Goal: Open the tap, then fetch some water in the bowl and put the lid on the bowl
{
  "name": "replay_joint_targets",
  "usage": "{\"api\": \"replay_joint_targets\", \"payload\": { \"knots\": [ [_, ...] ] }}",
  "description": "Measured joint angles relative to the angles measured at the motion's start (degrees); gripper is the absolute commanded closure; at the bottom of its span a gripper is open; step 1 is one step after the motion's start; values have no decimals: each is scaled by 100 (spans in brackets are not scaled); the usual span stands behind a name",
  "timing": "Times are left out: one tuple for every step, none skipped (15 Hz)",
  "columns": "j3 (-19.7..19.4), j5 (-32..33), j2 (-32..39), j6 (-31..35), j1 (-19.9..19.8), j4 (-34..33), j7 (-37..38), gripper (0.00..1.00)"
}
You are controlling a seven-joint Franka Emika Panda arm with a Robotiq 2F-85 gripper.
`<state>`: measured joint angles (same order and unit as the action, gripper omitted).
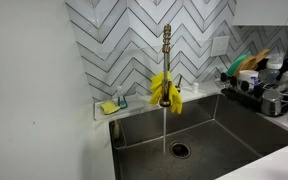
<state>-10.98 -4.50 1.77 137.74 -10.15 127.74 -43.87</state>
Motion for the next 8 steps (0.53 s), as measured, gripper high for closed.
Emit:
{"api": "replay_joint_targets", "payload": {
  "knots": [
    [1, 0, 0, 0, -1, -6, 0, 0],
    [-1, -2, 7, 0, -11, -28, 38, 0],
    [-10, -27, 21, -1, -34, -67, 115, 0],
    [-31, -117, 45, -54, -69, -141, 192, 0],
    [-58, -264, 83, -138, -117, -237, 232, 0],
    [-86, -472, 121, -287, -173, -354, 231, 0],
    [-112, -713, 156, -475, -231, -481, 220, 0],
    [-134, -932, 188, -664, -291, -609, 216, 0]
  ]
}}
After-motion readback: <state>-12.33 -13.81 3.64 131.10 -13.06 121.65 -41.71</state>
